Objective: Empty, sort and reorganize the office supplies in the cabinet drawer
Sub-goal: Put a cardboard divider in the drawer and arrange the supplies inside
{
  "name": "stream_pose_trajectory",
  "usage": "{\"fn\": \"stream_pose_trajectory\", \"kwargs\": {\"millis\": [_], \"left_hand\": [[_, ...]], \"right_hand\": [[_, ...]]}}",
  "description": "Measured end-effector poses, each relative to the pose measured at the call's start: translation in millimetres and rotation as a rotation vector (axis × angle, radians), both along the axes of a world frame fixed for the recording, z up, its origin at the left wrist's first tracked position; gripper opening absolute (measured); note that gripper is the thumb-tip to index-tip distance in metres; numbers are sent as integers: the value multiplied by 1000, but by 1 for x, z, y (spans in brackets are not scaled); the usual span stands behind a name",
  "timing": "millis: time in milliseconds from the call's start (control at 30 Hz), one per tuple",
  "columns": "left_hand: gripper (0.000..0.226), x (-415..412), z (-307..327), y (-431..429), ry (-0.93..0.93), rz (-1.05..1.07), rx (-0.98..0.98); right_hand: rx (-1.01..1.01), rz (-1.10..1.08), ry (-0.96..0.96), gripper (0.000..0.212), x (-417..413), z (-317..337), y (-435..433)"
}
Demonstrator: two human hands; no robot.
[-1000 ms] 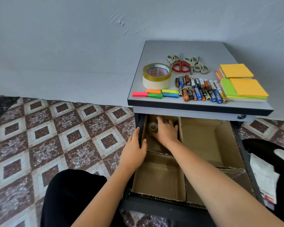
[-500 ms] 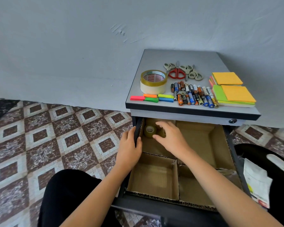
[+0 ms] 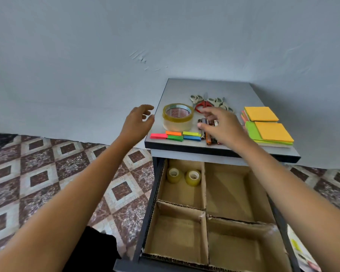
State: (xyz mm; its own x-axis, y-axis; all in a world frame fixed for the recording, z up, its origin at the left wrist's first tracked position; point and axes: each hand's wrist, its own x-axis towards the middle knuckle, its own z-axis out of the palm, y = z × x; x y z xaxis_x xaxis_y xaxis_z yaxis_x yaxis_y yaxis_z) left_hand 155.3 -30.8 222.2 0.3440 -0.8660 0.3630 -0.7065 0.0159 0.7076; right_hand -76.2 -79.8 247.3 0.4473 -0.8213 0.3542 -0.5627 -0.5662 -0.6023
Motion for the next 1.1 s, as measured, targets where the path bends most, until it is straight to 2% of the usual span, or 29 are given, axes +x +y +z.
{"fn": "stream_pose_trajectory", "kwargs": {"millis": [233,533,767,1100], "left_hand": [[31,25,19,-59,151,-117,156],[46,38,7,-103,-36,-226,383],[56,31,11,-126,-138,-317,494],[55,36,8,-132,-163,-341,480]], "right_hand": [[28,7,184,55,8,20,-67],[95,99,434,67,29,12,-122],[99,208,569,67,53,3,-140],[72,186,506,57,66,-8,-150]]}}
